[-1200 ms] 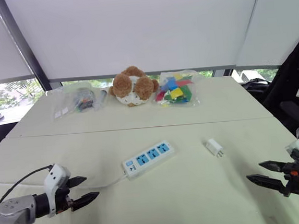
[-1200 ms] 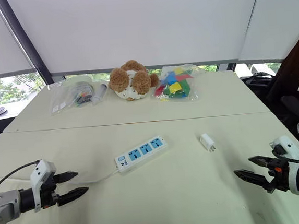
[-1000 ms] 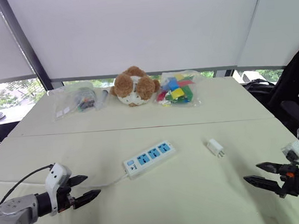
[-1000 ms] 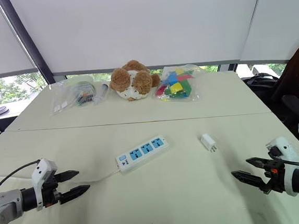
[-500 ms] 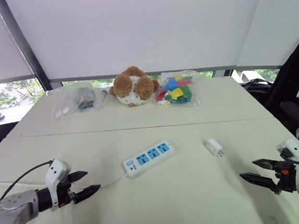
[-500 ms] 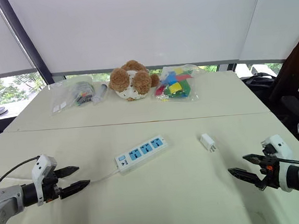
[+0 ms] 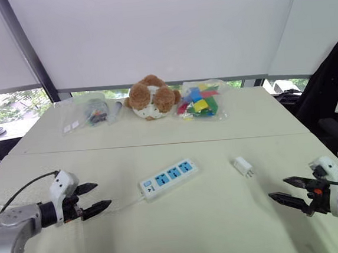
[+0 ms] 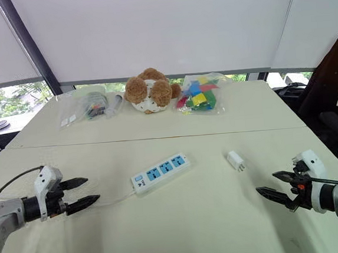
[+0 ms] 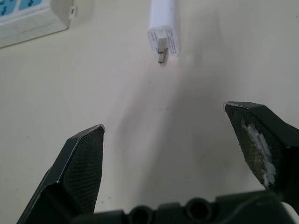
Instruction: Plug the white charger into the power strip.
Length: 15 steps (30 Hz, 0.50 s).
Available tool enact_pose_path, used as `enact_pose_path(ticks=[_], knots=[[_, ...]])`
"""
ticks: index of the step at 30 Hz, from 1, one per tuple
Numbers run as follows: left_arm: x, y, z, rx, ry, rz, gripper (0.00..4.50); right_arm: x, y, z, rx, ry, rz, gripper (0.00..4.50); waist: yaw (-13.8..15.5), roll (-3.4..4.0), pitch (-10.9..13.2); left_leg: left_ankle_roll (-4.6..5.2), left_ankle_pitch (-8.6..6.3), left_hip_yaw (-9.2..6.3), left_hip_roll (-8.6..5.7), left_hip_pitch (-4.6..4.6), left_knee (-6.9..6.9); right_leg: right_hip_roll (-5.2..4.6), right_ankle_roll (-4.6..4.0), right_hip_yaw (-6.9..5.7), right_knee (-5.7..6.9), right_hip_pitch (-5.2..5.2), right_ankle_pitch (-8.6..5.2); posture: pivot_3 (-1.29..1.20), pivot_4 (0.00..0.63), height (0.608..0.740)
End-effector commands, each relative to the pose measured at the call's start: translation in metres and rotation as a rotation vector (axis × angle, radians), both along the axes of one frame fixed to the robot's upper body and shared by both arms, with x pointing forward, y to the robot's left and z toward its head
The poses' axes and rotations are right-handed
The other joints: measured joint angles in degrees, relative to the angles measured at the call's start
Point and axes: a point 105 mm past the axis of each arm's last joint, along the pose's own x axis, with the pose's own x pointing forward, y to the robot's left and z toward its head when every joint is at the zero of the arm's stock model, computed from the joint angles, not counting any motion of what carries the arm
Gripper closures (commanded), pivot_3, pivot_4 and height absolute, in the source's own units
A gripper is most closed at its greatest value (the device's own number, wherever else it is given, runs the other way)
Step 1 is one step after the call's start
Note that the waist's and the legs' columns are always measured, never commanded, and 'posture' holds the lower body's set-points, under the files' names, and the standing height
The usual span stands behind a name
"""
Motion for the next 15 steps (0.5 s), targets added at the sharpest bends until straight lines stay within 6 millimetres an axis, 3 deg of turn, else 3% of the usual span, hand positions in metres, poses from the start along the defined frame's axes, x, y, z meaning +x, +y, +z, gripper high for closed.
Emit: enact_pose_path(ticks=[1,6,15], knots=[[0.000,-0.025,0.015,0.036,-0.059,-0.151,0.00,0.002,0.026,0.038,0.040,-0.079,0.111,0.03,-0.02,0.02,-0.01,0.00,0.00,0.00,0.00,0.00,0.00,0.00,0.01,0.01,0.00,0.01,0.01,0.00,0.150,0.739],[0.018,-0.048,-0.004,0.018,-0.092,-0.182,0.00,-0.002,0.063,0.041,0.040,-0.064,0.220,0.03,0.01,0.03,-0.02,0.00,0.00,-0.03,0.00,0.03,-0.03,0.05,0.20,0.01,0.02,0.04,0.10,0.00,0.150,0.739],[0.028,-0.081,-0.028,-0.032,-0.096,-0.274,0.00,-0.009,0.087,0.036,0.100,-0.068,0.211,0.03,0.18,-0.02,0.00,0.01,0.00,-0.11,0.00,-0.06,0.01,0.09,0.44,0.00,0.01,0.02,0.23,0.00,0.150,0.739]])
